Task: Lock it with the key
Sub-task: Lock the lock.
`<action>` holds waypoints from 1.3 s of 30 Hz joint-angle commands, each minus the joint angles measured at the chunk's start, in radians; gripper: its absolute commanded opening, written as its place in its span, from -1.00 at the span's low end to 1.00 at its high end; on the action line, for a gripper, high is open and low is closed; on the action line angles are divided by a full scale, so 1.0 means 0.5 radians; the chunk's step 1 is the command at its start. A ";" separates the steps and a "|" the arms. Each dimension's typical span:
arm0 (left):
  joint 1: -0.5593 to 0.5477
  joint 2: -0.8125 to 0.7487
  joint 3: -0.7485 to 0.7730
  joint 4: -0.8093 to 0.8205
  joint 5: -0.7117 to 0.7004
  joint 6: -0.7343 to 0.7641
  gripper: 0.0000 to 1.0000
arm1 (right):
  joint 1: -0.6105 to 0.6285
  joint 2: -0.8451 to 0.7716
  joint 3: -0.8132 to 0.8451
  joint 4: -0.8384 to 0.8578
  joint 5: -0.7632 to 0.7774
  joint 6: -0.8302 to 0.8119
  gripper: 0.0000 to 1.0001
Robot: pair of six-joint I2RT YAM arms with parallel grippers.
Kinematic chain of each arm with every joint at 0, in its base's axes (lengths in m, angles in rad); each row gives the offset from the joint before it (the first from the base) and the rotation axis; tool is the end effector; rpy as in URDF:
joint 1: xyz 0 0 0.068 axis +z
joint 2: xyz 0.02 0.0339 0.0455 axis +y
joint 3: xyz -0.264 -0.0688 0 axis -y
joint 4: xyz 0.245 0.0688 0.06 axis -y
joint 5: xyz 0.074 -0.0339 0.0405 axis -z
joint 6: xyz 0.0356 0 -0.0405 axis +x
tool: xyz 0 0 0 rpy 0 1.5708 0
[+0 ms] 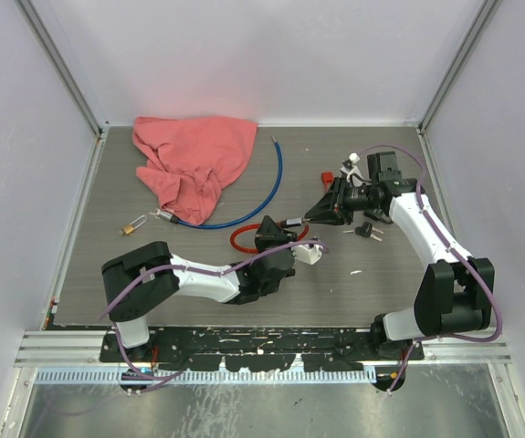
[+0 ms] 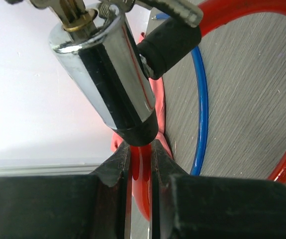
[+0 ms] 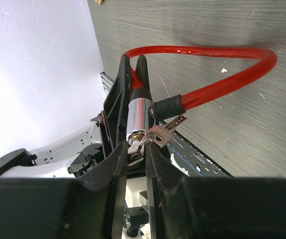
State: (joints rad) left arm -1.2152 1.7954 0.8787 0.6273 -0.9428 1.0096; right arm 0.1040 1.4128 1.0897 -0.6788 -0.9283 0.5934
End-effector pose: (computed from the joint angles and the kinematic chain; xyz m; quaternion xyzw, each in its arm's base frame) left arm 0.1546 -0.3335 0.1859 0.5204 0.5595 0.3075 0.5671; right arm 0.2767 0.0575 0.2730 0.0860 0.8631 0.4896 0.0890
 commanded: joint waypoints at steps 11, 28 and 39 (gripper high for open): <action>0.034 -0.060 -0.020 -0.270 0.120 -0.147 -1.00 | 0.010 0.008 0.134 0.045 0.077 -0.269 -0.79; 0.159 -0.204 0.050 -0.701 0.484 -0.506 -1.00 | 0.042 0.061 0.299 0.101 0.126 -0.517 -0.97; 0.496 -0.453 0.132 -1.183 1.489 -0.841 -1.00 | 0.128 0.226 0.526 0.085 0.215 -0.518 -0.98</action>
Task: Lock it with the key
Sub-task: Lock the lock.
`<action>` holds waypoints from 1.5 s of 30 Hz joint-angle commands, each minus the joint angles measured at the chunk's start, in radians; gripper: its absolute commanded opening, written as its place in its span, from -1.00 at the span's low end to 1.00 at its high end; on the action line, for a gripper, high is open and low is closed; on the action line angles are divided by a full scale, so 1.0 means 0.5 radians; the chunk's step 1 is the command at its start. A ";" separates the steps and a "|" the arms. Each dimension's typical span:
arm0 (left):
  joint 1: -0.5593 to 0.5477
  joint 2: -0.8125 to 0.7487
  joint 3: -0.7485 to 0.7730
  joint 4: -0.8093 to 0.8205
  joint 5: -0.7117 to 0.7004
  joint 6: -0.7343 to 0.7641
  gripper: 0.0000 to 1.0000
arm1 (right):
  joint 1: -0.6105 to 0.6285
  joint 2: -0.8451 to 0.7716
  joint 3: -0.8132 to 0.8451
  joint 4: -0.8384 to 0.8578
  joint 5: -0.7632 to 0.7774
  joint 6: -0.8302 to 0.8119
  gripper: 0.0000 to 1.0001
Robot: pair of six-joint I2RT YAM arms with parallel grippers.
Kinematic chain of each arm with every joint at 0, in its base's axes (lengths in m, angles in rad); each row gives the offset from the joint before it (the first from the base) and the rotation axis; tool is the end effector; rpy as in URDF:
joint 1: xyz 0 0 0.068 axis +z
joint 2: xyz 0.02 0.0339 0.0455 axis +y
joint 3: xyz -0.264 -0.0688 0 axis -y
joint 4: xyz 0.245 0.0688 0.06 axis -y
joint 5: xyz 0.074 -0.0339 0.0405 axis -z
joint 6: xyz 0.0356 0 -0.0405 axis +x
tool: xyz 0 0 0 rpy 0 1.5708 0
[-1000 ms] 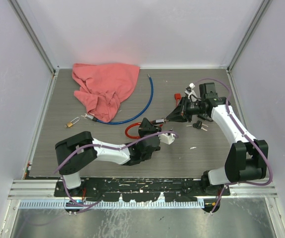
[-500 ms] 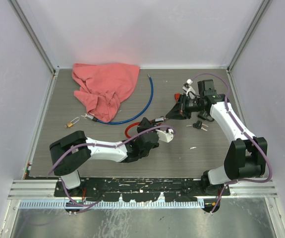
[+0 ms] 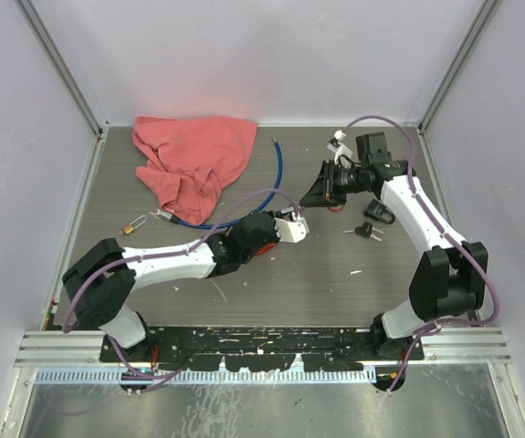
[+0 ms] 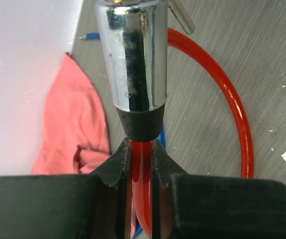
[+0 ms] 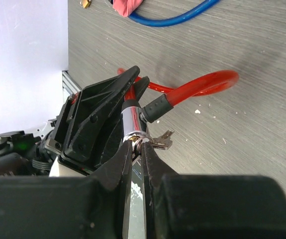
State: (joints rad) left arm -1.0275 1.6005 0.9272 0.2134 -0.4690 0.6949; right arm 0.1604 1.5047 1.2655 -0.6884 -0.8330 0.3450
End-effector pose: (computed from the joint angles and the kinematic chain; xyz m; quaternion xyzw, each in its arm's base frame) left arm 0.1955 -0.2926 0.2246 0.5471 0.6314 0.1098 0.5385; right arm 0.3053 0.0761 0.2988 -0.0474 0.8757 0.4439 0.1839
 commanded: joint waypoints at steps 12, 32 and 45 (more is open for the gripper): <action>0.380 -0.055 0.182 -0.635 1.242 -0.360 -1.00 | 0.088 0.288 0.444 -0.100 0.053 0.065 -0.96; 0.656 0.141 0.684 -1.142 2.163 -0.583 -1.00 | 0.112 0.338 0.727 -0.452 0.033 -0.153 -0.90; 0.664 0.237 0.821 -1.180 2.176 -0.655 -1.00 | 0.197 0.319 0.571 -0.423 0.132 -0.189 -0.91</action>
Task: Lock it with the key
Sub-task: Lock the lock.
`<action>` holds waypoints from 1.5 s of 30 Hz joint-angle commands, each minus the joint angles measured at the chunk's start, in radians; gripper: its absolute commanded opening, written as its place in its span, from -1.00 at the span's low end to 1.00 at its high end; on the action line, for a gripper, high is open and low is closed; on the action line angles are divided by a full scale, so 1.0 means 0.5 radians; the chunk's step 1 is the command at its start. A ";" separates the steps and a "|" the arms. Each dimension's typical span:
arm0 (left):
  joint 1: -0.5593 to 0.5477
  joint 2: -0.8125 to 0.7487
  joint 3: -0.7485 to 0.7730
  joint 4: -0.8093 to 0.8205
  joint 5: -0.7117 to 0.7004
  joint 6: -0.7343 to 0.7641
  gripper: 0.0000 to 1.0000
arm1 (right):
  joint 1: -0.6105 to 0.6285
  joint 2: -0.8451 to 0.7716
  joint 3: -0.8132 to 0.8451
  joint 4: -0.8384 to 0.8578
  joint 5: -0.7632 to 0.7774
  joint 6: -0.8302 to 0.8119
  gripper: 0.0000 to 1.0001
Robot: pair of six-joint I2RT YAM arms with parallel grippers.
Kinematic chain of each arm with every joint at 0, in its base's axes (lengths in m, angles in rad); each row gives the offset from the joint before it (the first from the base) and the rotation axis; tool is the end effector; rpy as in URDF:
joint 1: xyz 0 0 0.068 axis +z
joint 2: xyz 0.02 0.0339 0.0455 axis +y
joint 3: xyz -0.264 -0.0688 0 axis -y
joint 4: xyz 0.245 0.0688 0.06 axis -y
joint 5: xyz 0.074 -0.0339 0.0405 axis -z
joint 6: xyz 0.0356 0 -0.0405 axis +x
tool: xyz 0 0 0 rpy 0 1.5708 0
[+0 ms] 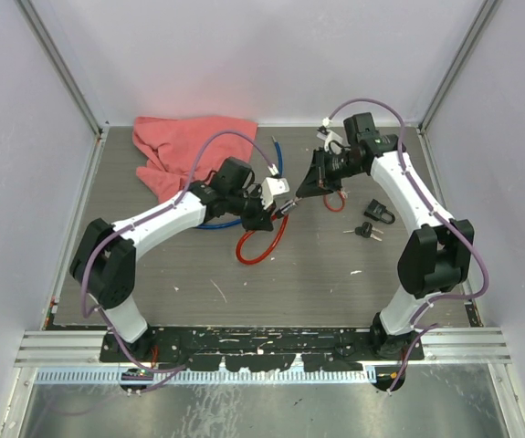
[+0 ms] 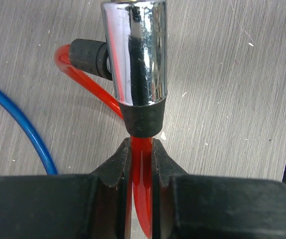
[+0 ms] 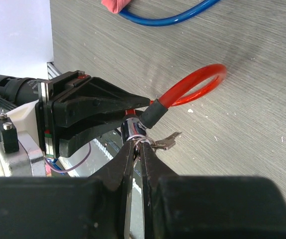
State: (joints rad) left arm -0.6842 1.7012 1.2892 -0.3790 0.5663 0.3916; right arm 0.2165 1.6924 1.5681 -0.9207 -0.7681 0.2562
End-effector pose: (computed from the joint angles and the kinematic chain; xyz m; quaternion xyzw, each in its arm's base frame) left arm 0.2793 -0.2525 0.2581 0.5462 0.7083 -0.3089 0.3234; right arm 0.3390 0.0999 0.3186 -0.0796 0.8971 0.4082 0.1495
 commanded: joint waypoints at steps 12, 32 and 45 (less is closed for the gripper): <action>-0.022 0.032 0.163 -0.012 0.081 -0.010 -1.00 | 0.154 0.054 -0.042 -0.077 -0.028 0.012 -0.92; 0.111 0.122 0.262 -0.187 0.643 -0.051 -1.00 | 0.186 -0.126 0.175 0.231 -0.031 -0.624 -0.98; 0.205 0.165 0.277 -0.236 0.790 -0.065 -1.00 | 0.192 -0.177 0.015 0.305 -0.200 -1.313 -0.98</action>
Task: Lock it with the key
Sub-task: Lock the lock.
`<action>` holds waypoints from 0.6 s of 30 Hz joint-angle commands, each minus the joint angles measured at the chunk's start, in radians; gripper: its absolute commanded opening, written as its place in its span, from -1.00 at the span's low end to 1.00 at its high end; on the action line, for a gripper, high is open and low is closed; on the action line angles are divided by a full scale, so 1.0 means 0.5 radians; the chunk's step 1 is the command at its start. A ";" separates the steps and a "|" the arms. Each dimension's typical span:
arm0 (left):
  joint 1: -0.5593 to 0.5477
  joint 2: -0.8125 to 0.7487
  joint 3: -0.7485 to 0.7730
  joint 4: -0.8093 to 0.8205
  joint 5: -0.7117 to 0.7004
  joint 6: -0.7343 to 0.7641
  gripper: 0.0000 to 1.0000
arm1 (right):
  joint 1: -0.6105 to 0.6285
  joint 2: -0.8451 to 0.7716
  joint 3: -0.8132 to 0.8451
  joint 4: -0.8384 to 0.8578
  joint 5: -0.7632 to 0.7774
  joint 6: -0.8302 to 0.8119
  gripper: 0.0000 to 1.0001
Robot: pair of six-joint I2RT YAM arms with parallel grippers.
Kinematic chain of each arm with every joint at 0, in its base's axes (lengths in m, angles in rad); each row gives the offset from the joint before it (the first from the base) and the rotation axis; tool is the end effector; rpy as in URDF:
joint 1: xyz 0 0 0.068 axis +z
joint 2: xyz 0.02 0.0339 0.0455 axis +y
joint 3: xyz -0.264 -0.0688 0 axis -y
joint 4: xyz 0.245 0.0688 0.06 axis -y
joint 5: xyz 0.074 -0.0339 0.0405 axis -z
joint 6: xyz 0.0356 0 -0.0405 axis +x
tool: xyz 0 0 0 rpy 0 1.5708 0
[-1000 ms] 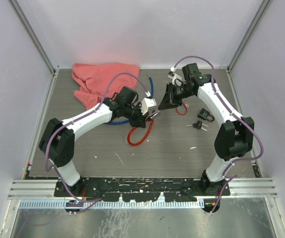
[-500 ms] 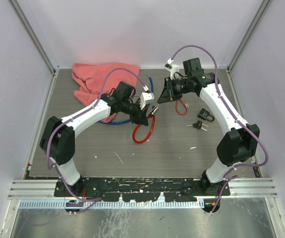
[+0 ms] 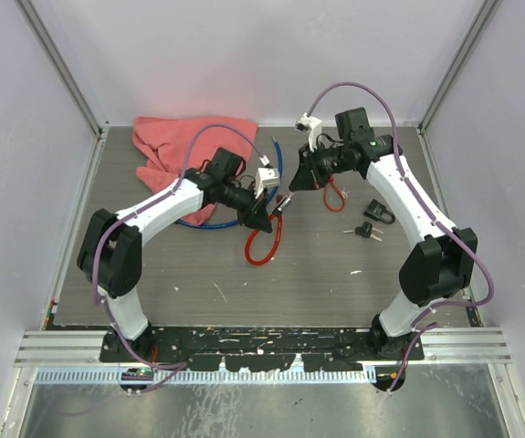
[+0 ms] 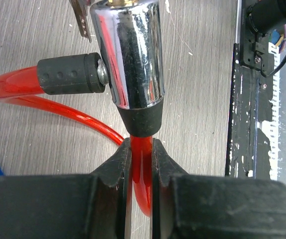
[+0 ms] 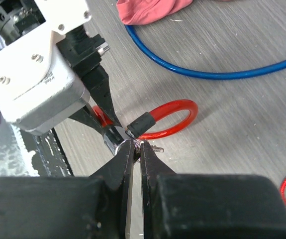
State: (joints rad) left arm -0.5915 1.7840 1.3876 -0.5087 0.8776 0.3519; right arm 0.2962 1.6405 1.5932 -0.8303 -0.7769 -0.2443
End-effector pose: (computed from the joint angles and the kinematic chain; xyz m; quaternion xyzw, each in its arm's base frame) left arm 0.3041 -0.2373 0.2562 0.5124 0.6991 -0.4340 0.2457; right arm 0.3270 0.1259 0.3488 -0.3564 0.8045 0.3643 0.3050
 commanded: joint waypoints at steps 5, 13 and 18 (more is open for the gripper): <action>0.035 0.004 0.077 -0.026 0.179 0.045 -1.00 | 0.035 -0.091 -0.024 0.164 -0.337 -0.485 -0.98; 0.042 0.015 0.069 -0.046 0.198 0.060 -1.00 | 0.034 -0.140 -0.069 0.190 -0.511 -1.041 -0.98; 0.042 0.008 0.057 -0.059 0.185 0.063 -1.00 | 0.035 -0.096 -0.013 0.099 -0.575 -1.363 -0.93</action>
State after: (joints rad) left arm -0.5686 1.7924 1.3930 -0.5362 0.9222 0.3676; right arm 0.3061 1.6268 1.5593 -0.7750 -0.9806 -0.7261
